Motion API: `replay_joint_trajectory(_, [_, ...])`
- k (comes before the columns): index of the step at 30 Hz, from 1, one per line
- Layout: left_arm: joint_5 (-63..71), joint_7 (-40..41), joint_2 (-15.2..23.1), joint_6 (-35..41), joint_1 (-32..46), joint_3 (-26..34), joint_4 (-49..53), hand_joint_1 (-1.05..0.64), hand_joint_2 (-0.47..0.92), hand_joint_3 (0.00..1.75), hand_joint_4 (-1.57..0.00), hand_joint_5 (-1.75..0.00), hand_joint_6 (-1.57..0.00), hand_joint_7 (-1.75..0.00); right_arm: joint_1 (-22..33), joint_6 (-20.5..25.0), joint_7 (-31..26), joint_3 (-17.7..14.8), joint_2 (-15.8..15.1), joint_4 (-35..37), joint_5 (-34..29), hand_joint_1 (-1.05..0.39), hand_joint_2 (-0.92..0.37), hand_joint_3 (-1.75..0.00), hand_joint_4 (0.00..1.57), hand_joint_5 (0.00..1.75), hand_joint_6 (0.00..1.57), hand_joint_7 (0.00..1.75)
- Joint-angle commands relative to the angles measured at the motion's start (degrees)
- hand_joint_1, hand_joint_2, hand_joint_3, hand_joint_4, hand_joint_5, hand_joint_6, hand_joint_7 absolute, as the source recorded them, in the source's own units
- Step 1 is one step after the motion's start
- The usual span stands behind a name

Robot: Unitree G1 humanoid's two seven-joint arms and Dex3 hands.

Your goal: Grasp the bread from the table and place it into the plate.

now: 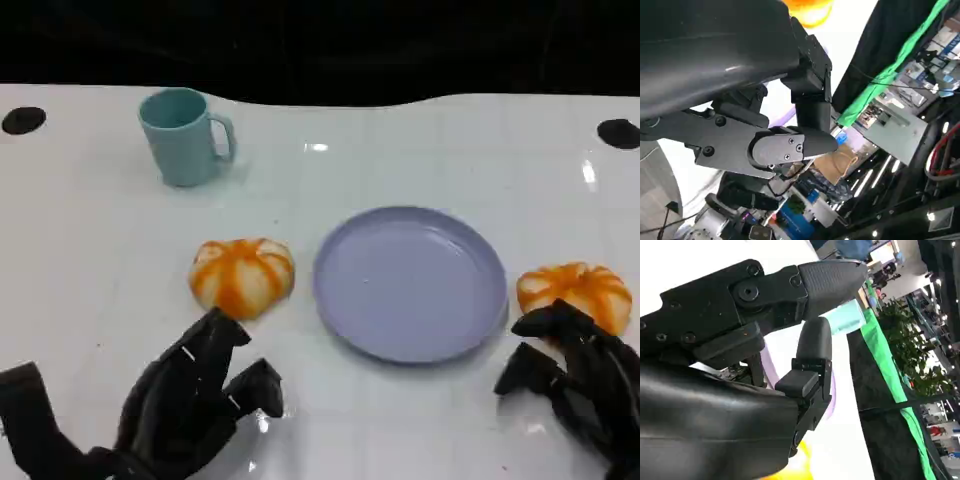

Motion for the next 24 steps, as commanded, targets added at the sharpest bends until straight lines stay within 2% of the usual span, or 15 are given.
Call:
replay_joint_trajectory(1, [0.0,0.4,0.8,0.7,-0.1,0.4,-1.0,-0.52,0.92,0.35,-0.82,-1.75,-0.61,-1.75,0.8,0.0,-0.4,-0.5,-0.5,0.3,0.0,-0.54,-0.92,-0.24,0.66,1.61,0.6,1.27])
replay_joint_trajectory(14, [0.3,0.5,0.9,0.6,-0.1,0.6,-1.3,-0.52,0.92,0.34,-0.81,-1.75,-0.61,-1.75,1.0,1.2,-0.1,-0.4,-0.8,-0.3,0.3,-0.55,-0.92,-0.21,0.66,1.59,0.61,1.25])
replay_joint_trajectory(17, [0.0,-0.1,1.1,0.4,-0.5,0.9,-1.3,-0.53,0.92,0.34,-0.79,-1.75,-0.56,-1.73,1.0,1.5,0.5,-0.5,-0.8,-0.2,0.6,-0.53,-0.92,-0.22,0.63,1.59,0.59,1.25])
replay_joint_trajectory(22, [2.9,-1.5,1.7,-4.7,-1.1,0.1,-0.7,-0.54,0.92,0.38,-0.69,-1.75,-0.49,-1.52,1.0,1.1,-0.7,-0.3,-0.6,-0.5,0.0,-0.55,-0.92,-0.21,0.64,1.58,0.6,1.26])
replay_joint_trajectory(23, [4.2,-1.1,1.8,-6.3,-1.1,-0.2,-0.8,-0.54,0.92,0.34,-0.64,-1.66,-0.5,-1.27,1.0,0.9,-0.8,-0.2,-0.6,-0.5,-0.2,-0.54,-0.92,-0.22,0.64,1.58,0.6,1.26])
replay_joint_trajectory(24, [5.6,-0.9,2.1,-7.9,-1.2,-0.7,-1.0,-0.54,0.92,0.33,-0.61,-1.59,-0.52,-1.11,1.0,0.8,-0.9,-0.1,-0.5,-0.6,-0.3,-0.54,-0.92,-0.23,0.64,1.58,0.6,1.26])
